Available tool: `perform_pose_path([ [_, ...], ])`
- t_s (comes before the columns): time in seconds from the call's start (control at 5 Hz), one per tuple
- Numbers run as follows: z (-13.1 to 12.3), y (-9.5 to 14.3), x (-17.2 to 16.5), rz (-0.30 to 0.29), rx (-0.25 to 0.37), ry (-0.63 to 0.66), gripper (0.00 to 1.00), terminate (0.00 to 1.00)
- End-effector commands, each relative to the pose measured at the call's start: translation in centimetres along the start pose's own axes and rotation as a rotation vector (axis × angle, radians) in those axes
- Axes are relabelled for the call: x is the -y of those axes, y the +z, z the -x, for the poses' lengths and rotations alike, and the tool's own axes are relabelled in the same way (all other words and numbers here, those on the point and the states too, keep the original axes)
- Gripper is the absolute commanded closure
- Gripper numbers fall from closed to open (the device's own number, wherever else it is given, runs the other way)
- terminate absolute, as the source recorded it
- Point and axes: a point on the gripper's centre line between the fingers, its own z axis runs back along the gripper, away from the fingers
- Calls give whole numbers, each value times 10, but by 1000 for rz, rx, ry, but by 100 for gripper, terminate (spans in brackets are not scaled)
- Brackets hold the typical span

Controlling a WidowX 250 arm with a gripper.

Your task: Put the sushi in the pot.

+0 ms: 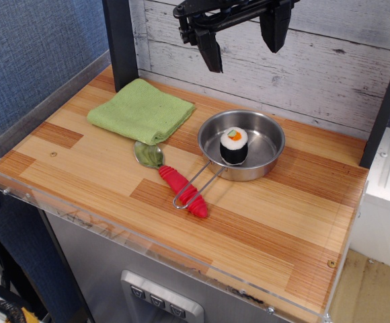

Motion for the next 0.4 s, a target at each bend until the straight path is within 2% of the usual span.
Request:
perform_pose_path([
  [0.0,3,13,-1,27,27,-2,0,0],
  [0.2,3,13,-1,27,27,-2,0,100],
])
